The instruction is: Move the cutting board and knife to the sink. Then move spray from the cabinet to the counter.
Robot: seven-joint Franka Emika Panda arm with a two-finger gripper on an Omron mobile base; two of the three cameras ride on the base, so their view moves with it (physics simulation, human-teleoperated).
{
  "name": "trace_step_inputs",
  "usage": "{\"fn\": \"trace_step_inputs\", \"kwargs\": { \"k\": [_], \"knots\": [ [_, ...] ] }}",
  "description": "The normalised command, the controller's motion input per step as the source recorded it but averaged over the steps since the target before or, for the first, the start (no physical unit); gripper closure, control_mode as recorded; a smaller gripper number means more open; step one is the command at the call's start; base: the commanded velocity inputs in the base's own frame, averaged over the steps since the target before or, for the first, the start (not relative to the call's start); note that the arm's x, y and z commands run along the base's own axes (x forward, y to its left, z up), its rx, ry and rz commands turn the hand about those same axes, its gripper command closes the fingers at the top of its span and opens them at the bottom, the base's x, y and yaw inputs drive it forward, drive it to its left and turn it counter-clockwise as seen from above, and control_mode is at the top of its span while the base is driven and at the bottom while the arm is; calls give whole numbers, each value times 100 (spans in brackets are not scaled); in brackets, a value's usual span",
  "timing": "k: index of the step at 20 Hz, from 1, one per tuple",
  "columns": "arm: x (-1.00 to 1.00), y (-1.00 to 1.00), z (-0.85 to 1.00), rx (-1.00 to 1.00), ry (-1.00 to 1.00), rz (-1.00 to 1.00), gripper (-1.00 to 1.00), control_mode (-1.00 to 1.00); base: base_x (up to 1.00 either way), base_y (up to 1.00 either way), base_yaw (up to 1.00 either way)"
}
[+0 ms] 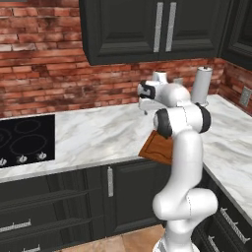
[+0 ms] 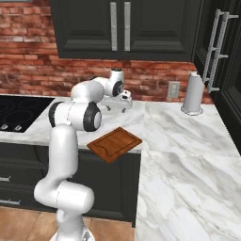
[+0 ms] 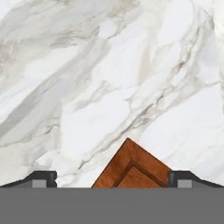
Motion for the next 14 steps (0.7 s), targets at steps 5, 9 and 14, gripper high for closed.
{"fn": "trace_step_inputs", "kwargs": {
  "k": [5,9,14],
  "knots": [
    [-100,0,38,6,-8,-8,-100,-100,0,0,0],
    [-100,-1,13,17,-3,-19,-100,-100,0,0,0],
    [-100,-13,0,29,-10,-28,-100,-100,0,0,0]
  ]
}}
